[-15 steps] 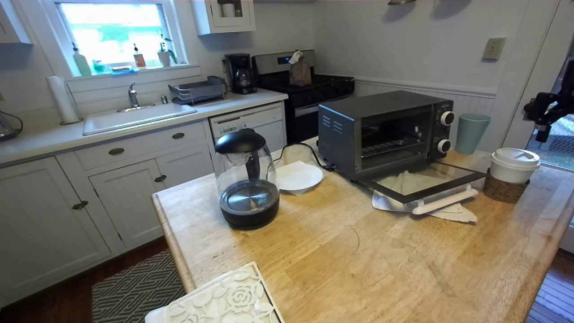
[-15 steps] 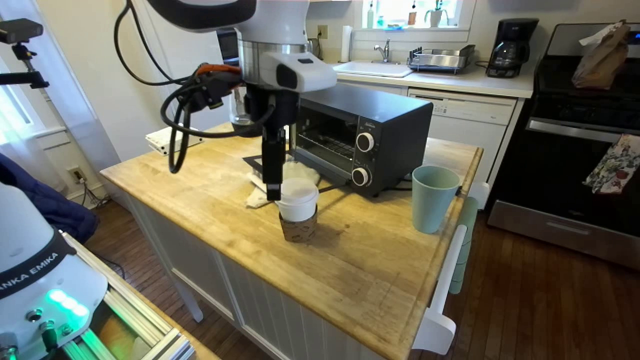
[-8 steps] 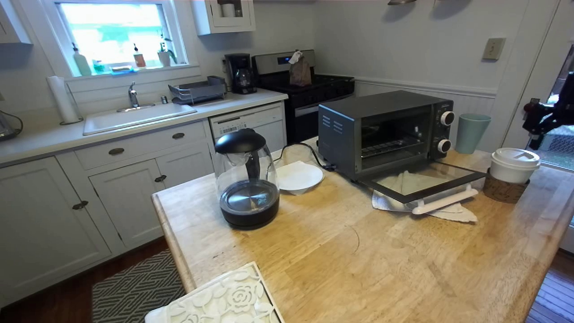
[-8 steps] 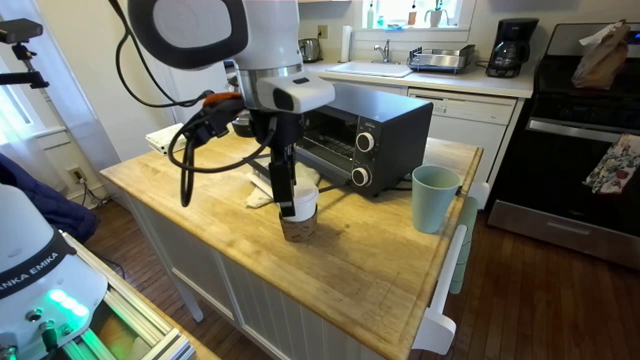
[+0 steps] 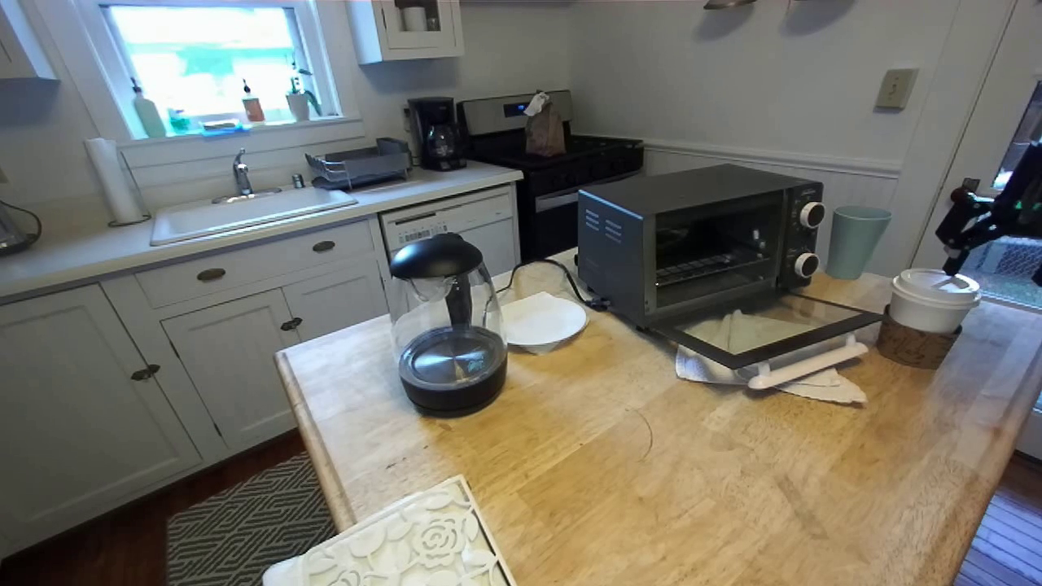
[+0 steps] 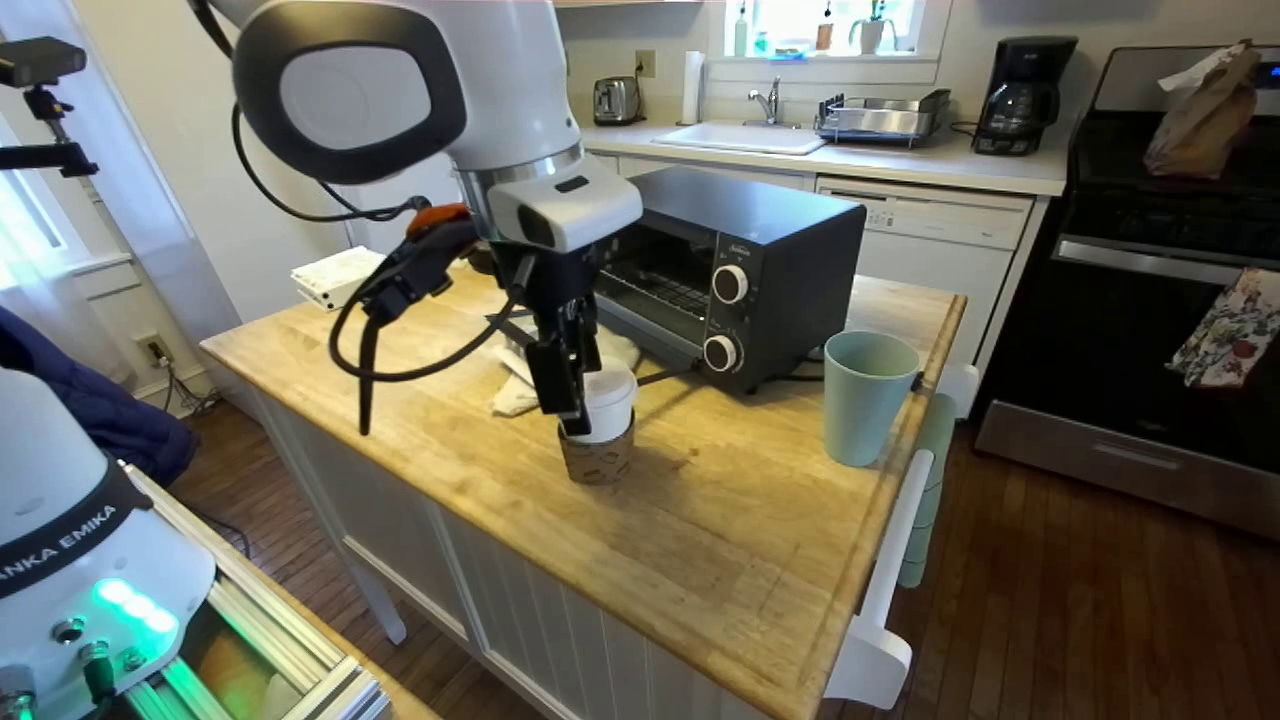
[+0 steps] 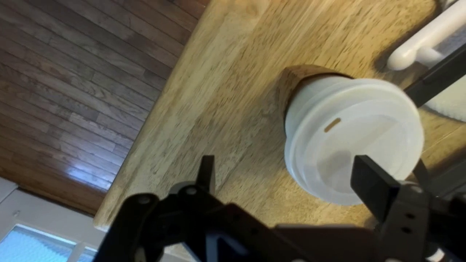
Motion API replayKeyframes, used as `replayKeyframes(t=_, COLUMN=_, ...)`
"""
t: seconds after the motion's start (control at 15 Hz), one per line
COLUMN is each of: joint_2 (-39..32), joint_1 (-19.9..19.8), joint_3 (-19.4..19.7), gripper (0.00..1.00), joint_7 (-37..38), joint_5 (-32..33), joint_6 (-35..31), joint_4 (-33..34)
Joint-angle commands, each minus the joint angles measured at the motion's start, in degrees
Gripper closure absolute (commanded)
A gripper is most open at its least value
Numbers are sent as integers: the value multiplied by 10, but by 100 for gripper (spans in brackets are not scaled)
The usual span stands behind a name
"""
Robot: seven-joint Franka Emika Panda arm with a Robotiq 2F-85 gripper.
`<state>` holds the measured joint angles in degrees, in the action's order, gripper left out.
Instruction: Pick up the white coffee cup and put it on the oven
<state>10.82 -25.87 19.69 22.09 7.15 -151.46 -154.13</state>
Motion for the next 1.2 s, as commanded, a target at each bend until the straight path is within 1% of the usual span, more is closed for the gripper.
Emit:
replayKeyframes(t=0.0, joint_2=5, joint_1=-2, joint_3=-7, gripper=3, joint_7=-10, joint_5=-27, joint_6=6, joint_4=-3)
replayKeyframes(t=0.07, joint_2=11, joint_1=1, joint_3=-7, gripper=0, joint_7=-14, joint_5=-38, joint_6=11, joint_4=-4)
replayKeyframes(t=0.27, joint_2=16, joint_1=-15, joint_3=-18, gripper=0, joint_7=29, joint_5=-18, joint_6=34, joint_4=-4)
replayKeyframes(t=0.47, joint_2=14, joint_1=-14, joint_3=-18, gripper=0, joint_7=39, joint_5=-28, joint_6=57, joint_4=-6)
replayKeyframes(t=0.6, joint_2=13, joint_1=-9, joint_3=-16, gripper=1, joint_7=38, joint_5=-37, joint_6=51, joint_4=-8)
replayKeyframes(t=0.87, joint_2=-1, joint_1=-12, joint_3=-18, gripper=7, joint_7=61, joint_5=-33, joint_6=16, joint_4=-4)
replayKeyframes(t=0.93, joint_2=-4, joint_1=-13, joint_3=-18, gripper=6, joint_7=67, joint_5=-33, joint_6=11, joint_4=-3)
replayKeyframes(t=1.13, joint_2=-19, joint_1=-10, joint_3=-19, gripper=10, joint_7=78, joint_5=-36, joint_6=-8, joint_4=-1)
